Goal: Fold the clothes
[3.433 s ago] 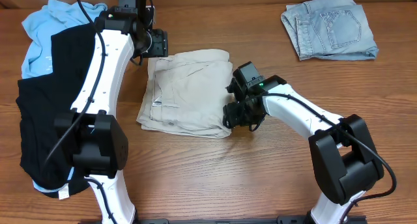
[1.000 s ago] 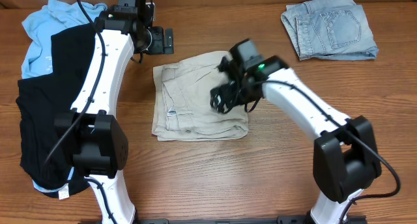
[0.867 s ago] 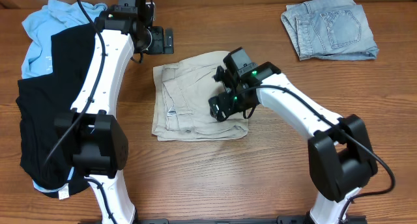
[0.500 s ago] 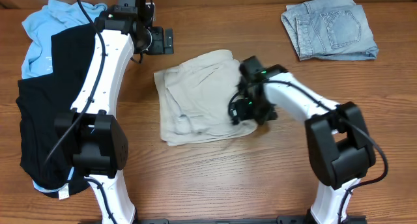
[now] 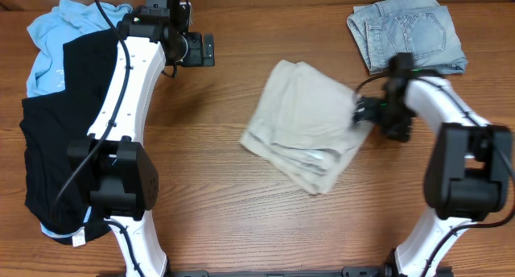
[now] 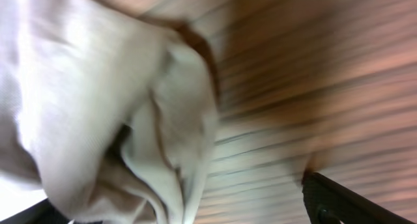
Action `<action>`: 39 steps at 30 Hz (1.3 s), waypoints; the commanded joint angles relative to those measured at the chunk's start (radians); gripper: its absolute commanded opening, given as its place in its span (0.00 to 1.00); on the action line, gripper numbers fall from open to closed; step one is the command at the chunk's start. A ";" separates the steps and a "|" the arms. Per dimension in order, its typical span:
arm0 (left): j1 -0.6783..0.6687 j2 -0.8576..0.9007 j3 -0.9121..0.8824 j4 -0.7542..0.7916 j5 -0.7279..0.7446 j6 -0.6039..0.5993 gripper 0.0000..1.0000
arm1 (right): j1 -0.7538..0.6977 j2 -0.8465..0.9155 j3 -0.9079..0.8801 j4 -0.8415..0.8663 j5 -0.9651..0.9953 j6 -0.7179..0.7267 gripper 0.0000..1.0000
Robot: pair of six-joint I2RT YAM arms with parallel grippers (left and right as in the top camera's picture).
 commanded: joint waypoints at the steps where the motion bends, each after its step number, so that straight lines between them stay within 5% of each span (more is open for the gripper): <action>1: 0.003 0.000 -0.004 0.005 0.002 0.008 1.00 | -0.109 0.005 0.087 -0.030 -0.214 -0.011 0.99; 4: 0.003 0.000 -0.004 0.003 0.002 0.009 1.00 | -0.143 -0.057 0.109 -0.061 -0.365 -0.032 0.99; 12: 0.004 0.000 -0.004 0.003 0.001 0.009 1.00 | -0.055 -0.130 0.081 -0.201 -0.284 -0.011 0.99; 29: 0.004 0.000 -0.004 -0.004 0.001 0.010 1.00 | 0.153 -0.129 -0.333 0.091 -0.183 0.267 0.88; 32: 0.004 0.000 -0.004 -0.004 0.000 0.010 1.00 | 0.216 -0.129 -0.382 0.179 -0.183 0.328 0.75; 36: 0.003 0.000 -0.004 -0.004 0.000 0.010 1.00 | 0.259 -0.129 -0.403 0.288 -0.182 0.362 0.21; 38: 0.003 0.000 -0.004 -0.004 0.000 0.010 1.00 | 0.259 -0.129 -0.402 0.341 -0.183 0.361 0.04; 39: 0.003 0.000 -0.004 -0.004 0.000 0.010 1.00 | 0.254 -0.130 -0.398 0.361 -0.183 0.360 0.04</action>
